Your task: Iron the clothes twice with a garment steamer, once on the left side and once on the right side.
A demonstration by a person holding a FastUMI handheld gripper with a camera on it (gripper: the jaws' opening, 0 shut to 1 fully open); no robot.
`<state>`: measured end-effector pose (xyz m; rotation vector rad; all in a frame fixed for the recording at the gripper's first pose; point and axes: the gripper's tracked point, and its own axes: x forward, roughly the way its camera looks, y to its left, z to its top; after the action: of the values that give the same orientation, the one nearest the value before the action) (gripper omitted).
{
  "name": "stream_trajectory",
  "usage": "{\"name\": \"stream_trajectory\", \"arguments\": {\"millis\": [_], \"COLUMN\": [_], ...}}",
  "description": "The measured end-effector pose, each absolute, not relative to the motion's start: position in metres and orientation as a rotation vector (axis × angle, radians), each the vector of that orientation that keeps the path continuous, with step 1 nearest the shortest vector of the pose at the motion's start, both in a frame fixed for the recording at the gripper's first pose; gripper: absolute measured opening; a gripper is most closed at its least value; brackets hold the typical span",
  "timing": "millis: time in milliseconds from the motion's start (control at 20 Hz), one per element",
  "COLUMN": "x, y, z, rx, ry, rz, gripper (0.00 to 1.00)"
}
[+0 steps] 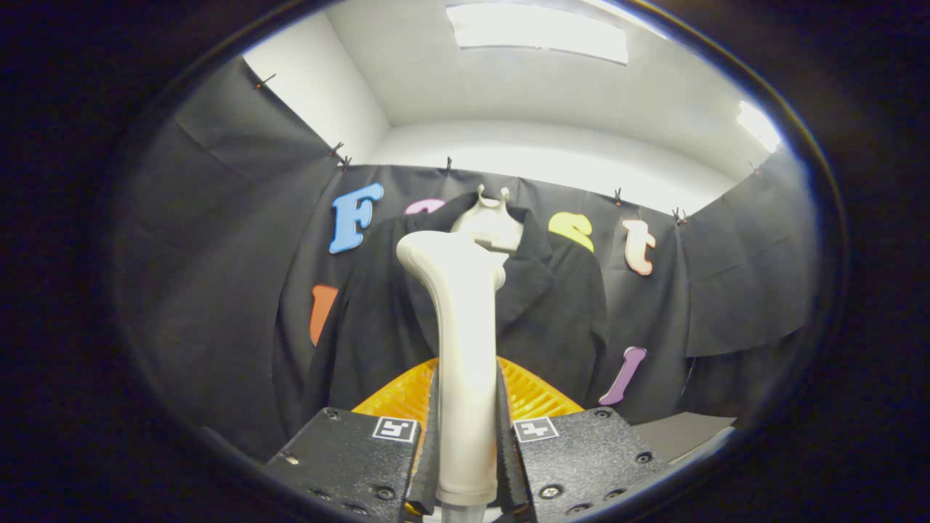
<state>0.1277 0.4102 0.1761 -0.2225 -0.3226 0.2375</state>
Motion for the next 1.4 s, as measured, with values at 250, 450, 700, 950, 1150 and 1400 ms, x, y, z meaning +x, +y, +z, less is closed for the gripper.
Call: {"name": "stream_trajectory", "arguments": {"millis": [250, 450, 700, 950, 1150, 1400], "x": [0.158, 0.185, 0.204, 0.207, 0.204, 0.199], "y": [0.459, 0.495, 0.503, 0.502, 0.490, 0.477], "z": [0.241, 0.257, 0.259, 0.241, 0.219, 0.189], "rx": [-0.244, -0.282, -0.316, -0.313, -0.304, -0.291], "ry": [-0.437, -0.464, -0.494, -0.478, -0.438, -0.376], "rz": [0.214, 0.184, 0.124, 0.116, 0.115, 0.128], "gripper": [0.35, 0.35, 0.35, 0.35, 0.35, 0.35]}}
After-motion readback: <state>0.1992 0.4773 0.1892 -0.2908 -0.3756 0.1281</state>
